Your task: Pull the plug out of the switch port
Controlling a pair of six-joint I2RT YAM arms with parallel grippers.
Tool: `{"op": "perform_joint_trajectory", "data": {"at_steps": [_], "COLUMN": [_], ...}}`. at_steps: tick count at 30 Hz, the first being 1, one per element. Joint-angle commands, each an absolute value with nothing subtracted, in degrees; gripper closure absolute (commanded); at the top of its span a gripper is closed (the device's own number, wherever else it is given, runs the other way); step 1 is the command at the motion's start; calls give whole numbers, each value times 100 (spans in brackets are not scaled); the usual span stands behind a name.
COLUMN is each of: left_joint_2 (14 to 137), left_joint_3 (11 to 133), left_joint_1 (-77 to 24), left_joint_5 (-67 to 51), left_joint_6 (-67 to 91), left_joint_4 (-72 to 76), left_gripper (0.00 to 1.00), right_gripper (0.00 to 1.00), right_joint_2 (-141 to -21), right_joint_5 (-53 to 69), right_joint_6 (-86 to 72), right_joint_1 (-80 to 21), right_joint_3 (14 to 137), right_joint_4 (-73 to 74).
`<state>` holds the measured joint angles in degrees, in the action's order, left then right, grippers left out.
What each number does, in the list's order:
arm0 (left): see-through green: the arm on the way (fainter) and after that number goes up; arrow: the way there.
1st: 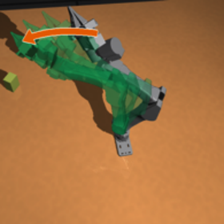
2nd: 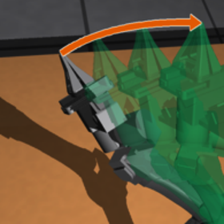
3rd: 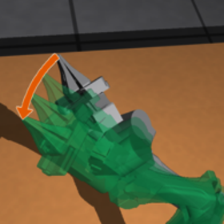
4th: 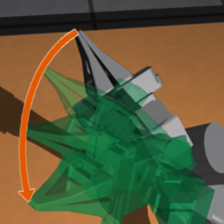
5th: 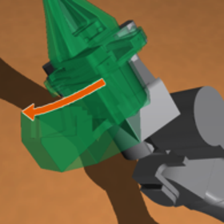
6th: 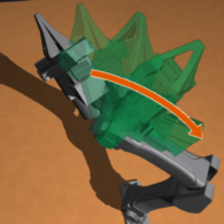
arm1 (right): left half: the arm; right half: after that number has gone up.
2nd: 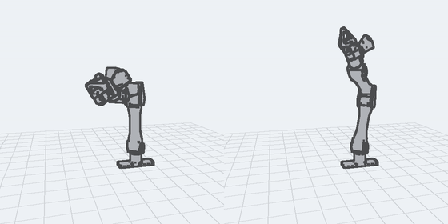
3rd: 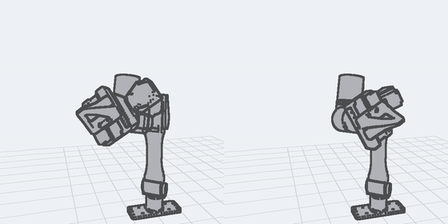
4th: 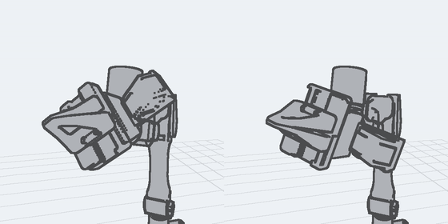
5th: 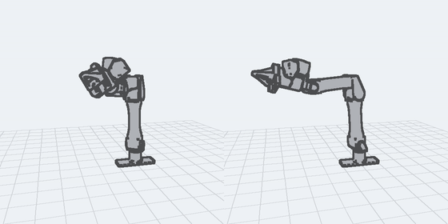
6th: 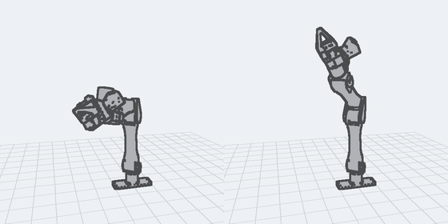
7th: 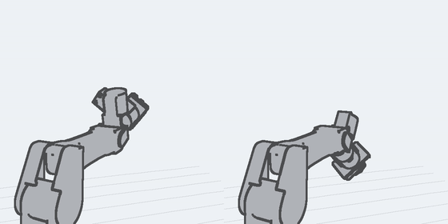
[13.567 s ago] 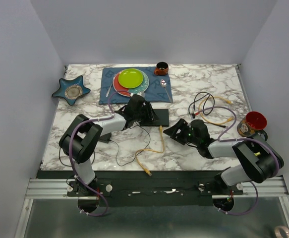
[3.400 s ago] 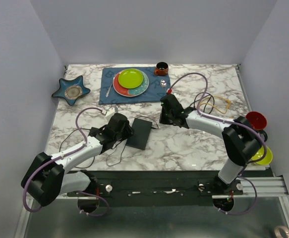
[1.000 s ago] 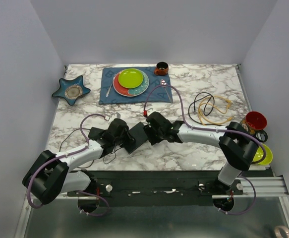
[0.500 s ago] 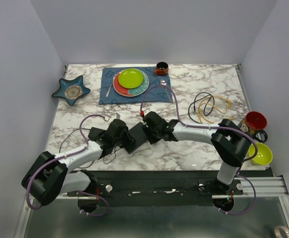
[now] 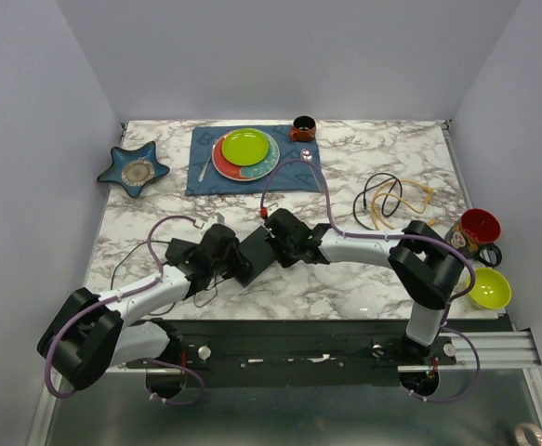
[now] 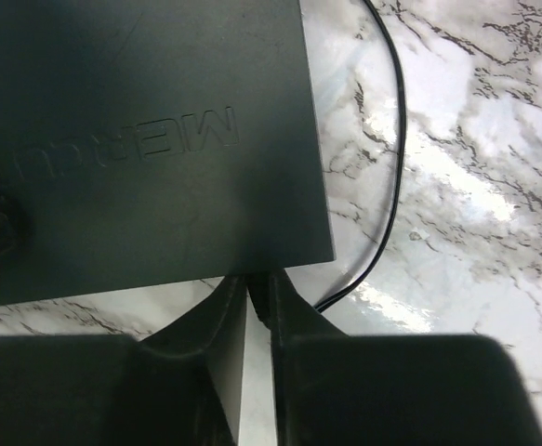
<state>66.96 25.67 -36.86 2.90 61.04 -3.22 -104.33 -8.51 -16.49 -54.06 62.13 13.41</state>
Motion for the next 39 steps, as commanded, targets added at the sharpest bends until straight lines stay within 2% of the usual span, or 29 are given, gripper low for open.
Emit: {"op": "perform_joint_trajectory", "data": {"at_steps": [1,4,10,16,27,39], "left_joint_2": [6496,6268,5574,5440,6354,7497], "left_joint_3": [2496,2487,2242,2100,2188,2522], "left_joint_1": [-3709,-3709,-3726,-3920,-4350,-4395], "left_joint_5": [316,430,274,97,176,439], "left_joint_6": [5959,5880,5809,5915,6064,6372], "left_joint_4": [-676,-756,-415,-26,404,633], "left_gripper": [100,100,97,94,96,98], "right_gripper": [87,99,99,100,99,100], "right_joint_2": [-10661,-10600,-10512,-10450,-10248,-10283], "right_joint_5": [-844,-756,-176,-35,-290,-563], "right_joint_6": [-1766,-2021,-2969,-3393,-3147,-2874], "right_joint_1": [-5449,-5449,-5458,-5458,-5484,-5555], "right_joint_3": [6258,6153,5766,5669,5985,6196], "right_joint_4": [1064,1020,739,633,1458,1986]}}
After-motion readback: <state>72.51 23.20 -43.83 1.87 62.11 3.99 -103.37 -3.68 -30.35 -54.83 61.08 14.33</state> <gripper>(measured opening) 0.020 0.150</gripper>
